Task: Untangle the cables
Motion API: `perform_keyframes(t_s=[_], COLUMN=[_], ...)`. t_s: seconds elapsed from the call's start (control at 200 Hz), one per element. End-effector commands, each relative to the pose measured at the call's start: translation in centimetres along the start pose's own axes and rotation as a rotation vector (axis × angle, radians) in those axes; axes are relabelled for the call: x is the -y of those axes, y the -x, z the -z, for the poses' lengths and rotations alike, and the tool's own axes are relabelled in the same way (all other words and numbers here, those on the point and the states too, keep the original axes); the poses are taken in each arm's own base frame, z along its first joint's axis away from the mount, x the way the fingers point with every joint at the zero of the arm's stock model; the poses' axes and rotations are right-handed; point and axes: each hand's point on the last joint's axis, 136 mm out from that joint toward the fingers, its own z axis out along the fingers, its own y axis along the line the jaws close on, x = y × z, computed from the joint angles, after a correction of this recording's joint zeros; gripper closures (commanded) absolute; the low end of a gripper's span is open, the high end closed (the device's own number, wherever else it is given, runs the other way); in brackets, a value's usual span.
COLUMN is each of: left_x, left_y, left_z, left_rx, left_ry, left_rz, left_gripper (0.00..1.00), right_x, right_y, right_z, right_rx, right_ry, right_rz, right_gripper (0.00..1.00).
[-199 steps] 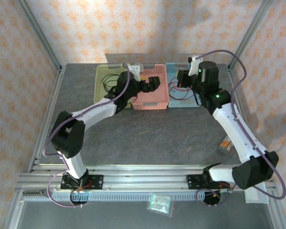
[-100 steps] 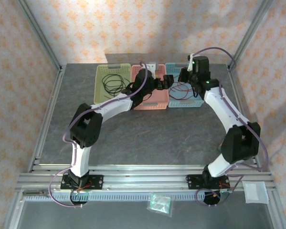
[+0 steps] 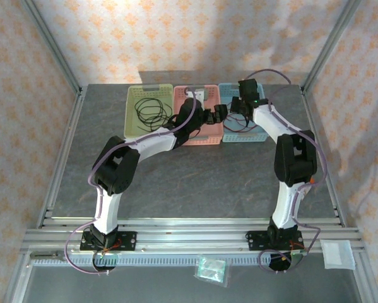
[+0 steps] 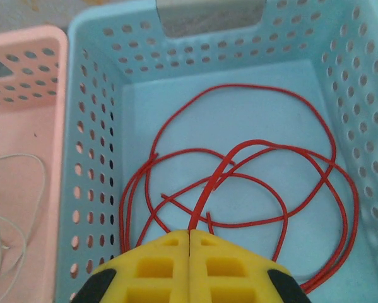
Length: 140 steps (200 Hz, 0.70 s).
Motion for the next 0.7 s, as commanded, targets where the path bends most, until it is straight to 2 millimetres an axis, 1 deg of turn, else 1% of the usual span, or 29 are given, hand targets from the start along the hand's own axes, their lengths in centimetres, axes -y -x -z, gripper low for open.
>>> perform_keyframes(t_s=[0.0, 0.1, 0.235, 0.3, 0.37, 0.431, 0.486, 0.566, 0.696], left_x=[-0.6, -0.8, -0.8, -0.8, -0.6, -0.4, -0.4, -0.2, -0.3], left_y=[-0.4, -0.8, -0.7, -0.6, -0.6, -0.4, -0.1, 0.7, 1.5], left_z=[-0.3, -0.6, -0.7, -0.6, -0.6, -0.3, 0.0, 0.9, 2.8], left_rx=[0.014, 0.001, 0.003, 0.004, 0.002, 0.000, 0.001, 0.015, 0.034], left_ry=[0.024, 0.031, 0.030, 0.030, 0.024, 0.023, 0.028, 0.041, 0.067], left_rz=[-0.001, -0.010, -0.012, -0.016, -0.028, -0.042, -0.054, -0.071, -0.093], left_gripper=[0.01, 0.01, 0.01, 0.01, 0.01, 0.01, 0.01, 0.01, 0.01], right_x=[0.6, 0.4, 0.4, 0.3, 0.2, -0.1, -0.3, -0.5, -0.9], right_y=[1.0, 0.9, 1.9, 2.4, 2.9, 3.4, 3.8, 4.4, 4.9], right_z=[0.2, 0.2, 1.1, 1.7, 2.4, 3.3, 4.3, 5.9, 9.0], right_rx=[0.025, 0.027, 0.049, 0.062, 0.074, 0.087, 0.105, 0.136, 0.193], right_ry=[-0.026, -0.018, -0.014, -0.008, -0.001, 0.016, 0.033, 0.059, 0.115], right_rz=[-0.041, -0.045, -0.049, -0.053, -0.055, -0.050, -0.051, -0.056, -0.070], right_gripper=[0.89, 0.78, 0.64, 0.59, 0.56, 0.54, 0.49, 0.37, 0.23])
